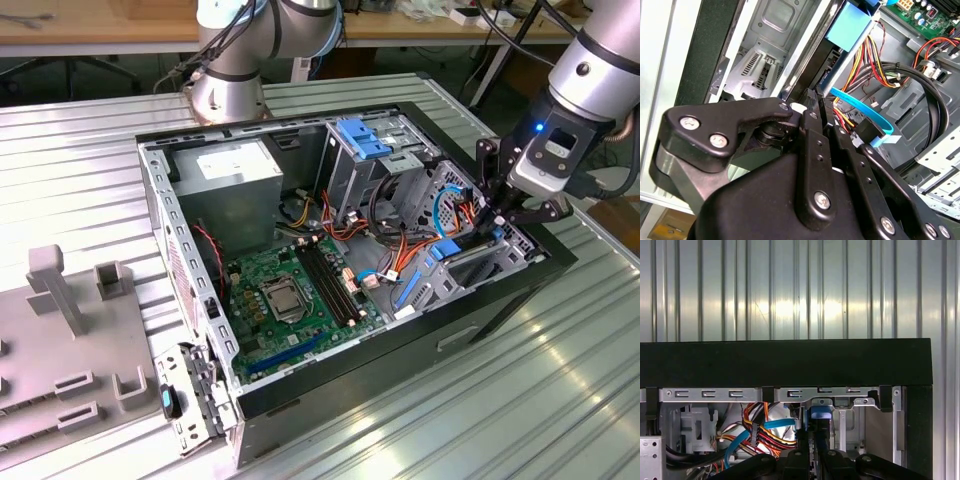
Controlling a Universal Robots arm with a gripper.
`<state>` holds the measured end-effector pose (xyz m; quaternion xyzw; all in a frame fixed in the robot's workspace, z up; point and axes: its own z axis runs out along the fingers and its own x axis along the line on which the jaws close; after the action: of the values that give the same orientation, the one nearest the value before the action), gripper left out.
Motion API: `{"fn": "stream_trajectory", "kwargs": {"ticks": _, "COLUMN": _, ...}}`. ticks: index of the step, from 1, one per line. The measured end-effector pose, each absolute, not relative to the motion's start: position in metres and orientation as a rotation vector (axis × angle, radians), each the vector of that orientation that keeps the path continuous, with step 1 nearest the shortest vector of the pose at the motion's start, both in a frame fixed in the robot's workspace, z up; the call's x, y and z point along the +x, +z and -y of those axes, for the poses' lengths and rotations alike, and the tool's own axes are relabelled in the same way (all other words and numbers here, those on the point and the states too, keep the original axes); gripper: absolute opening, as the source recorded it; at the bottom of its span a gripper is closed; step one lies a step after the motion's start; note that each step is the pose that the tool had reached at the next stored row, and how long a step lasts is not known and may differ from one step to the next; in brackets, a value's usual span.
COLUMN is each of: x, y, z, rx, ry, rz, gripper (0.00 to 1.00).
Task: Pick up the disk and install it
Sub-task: 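Insert the first disk wire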
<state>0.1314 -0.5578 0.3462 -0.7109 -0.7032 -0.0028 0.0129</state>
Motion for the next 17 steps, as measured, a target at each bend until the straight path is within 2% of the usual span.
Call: {"fn": "stream_trajectory", "kwargs": {"ticks": 17, "x": 0.1314, "y": 0.3441, "z": 0.5580, "rx": -2.215, "ry": -0.010, "rz": 2.190, "gripper": 0.16}}
